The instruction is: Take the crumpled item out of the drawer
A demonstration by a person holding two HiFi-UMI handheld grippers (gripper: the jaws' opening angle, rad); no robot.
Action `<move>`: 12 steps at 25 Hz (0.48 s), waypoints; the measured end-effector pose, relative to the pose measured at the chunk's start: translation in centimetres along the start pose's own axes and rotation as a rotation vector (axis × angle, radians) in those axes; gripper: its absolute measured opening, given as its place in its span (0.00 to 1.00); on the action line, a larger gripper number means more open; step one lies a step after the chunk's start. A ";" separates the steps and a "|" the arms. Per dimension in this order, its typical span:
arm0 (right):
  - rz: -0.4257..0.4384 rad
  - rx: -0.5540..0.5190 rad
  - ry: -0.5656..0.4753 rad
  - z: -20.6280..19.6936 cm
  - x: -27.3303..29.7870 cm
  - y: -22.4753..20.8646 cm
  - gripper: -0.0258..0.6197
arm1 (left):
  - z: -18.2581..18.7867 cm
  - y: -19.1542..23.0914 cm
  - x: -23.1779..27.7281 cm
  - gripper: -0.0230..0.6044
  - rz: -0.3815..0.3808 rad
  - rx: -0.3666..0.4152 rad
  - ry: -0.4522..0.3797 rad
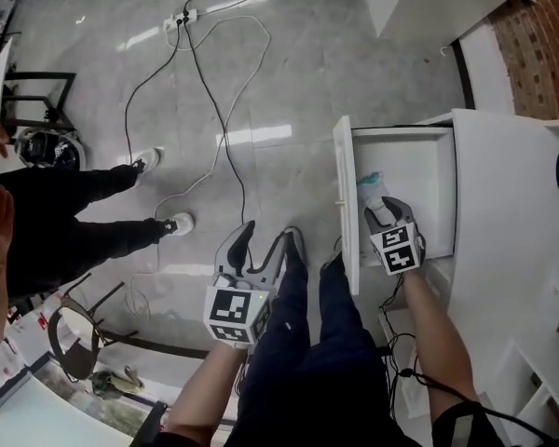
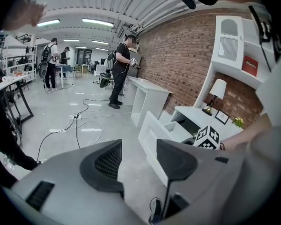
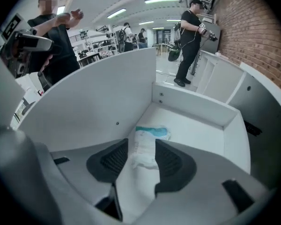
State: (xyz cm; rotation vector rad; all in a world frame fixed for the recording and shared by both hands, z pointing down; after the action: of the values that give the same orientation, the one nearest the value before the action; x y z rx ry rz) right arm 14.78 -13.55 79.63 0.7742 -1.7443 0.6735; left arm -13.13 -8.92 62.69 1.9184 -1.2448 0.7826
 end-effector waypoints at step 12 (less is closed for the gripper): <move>0.015 -0.151 0.164 -1.1 4.5 0.7 0.27 | -0.1 1.6 1.2 0.38 0.018 -0.037 0.017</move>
State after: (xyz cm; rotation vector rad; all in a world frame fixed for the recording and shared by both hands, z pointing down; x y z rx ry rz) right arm 13.89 -13.10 84.22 0.5862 -1.6319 0.5909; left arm -14.25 -9.90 64.03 1.8701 -1.2592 0.7779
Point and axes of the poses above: the fingertips, and each gripper's own axes: x forward along the fingers, y to its left, z out of its top, the point moved 8 cm from there along -x, backward along the fingers, and after that the axes turned 12 degrees about y, right-handed, at the moved point
